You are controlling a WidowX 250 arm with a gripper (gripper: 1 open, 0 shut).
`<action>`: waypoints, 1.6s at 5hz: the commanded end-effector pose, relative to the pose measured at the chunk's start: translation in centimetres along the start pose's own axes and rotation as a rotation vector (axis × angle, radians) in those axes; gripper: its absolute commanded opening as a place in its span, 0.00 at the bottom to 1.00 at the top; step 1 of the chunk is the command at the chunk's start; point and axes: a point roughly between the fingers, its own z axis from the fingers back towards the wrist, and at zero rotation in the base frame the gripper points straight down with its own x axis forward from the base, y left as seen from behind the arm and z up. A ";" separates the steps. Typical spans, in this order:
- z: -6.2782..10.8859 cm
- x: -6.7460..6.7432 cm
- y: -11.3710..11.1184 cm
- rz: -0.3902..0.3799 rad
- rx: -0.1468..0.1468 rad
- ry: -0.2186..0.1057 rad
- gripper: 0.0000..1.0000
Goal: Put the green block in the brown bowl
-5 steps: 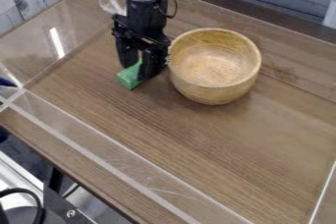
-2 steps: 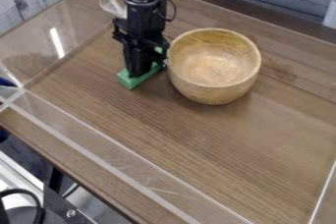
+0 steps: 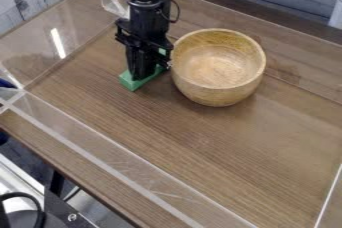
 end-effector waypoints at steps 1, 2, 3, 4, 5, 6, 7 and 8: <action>1.3 0.6 0.8 0.013 0.018 -0.046 0.00; 1.4 0.6 0.8 0.015 0.016 -0.041 1.00; 1.6 0.6 0.8 0.017 0.014 -0.037 1.00; 1.7 0.7 0.9 0.020 0.011 -0.042 0.00; 1.6 0.8 1.0 0.024 0.008 -0.043 0.00; 2.8 1.0 0.8 0.024 0.010 -0.065 0.00; 4.3 1.4 0.3 0.022 0.013 -0.097 0.00; 5.8 1.7 -0.1 0.018 0.016 -0.125 0.00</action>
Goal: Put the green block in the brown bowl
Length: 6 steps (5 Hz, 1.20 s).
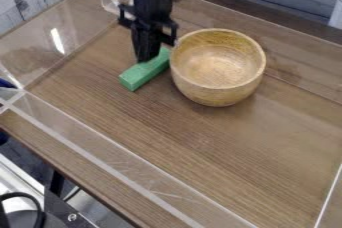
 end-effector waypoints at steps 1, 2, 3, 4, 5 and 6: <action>5.1 1.4 -1.1 -0.020 0.038 -0.125 0.00; 7.4 1.5 -1.8 -0.028 0.049 -0.162 0.00; 5.5 1.4 -1.0 -0.021 0.043 -0.140 1.00; 3.4 1.4 0.2 0.000 0.036 -0.101 0.00; 1.4 1.5 0.8 0.003 0.030 -0.082 0.00; 4.1 1.7 0.0 -0.006 0.044 -0.130 0.00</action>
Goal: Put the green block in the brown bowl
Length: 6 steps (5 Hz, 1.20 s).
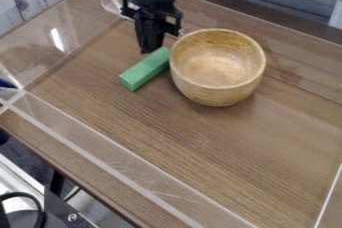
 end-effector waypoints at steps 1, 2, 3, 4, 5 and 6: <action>3.2 0.8 -0.1 -0.010 0.034 -0.096 0.00; 2.2 0.8 0.6 -0.005 0.033 -0.079 1.00; 1.1 0.8 1.3 0.000 0.031 -0.059 1.00; 0.0 0.4 2.1 0.015 0.032 -0.034 1.00; -1.3 0.2 2.8 0.030 0.029 -0.013 1.00; -2.6 0.1 3.2 0.038 0.026 0.011 1.00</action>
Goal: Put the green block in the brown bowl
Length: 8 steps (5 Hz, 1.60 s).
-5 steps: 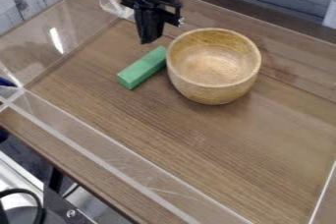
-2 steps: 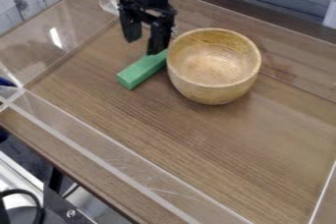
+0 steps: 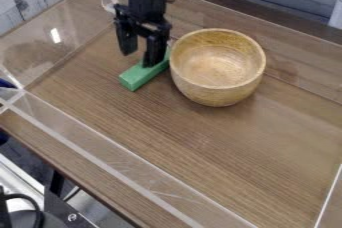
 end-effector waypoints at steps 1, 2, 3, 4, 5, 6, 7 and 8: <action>0.5 0.6 0.7 0.011 0.023 -0.031 1.00; 0.1 0.7 0.8 0.015 0.021 -0.026 0.00; 0.5 0.7 0.7 0.019 0.022 -0.033 0.00; 1.2 0.6 0.6 0.025 0.024 -0.045 0.00; 1.8 0.6 0.5 0.031 0.025 -0.057 0.00; 2.4 0.5 0.4 0.036 0.026 -0.066 0.00; 2.9 0.5 0.3 0.041 0.027 -0.076 0.00; 4.0 0.5 0.1 0.048 0.029 -0.095 0.00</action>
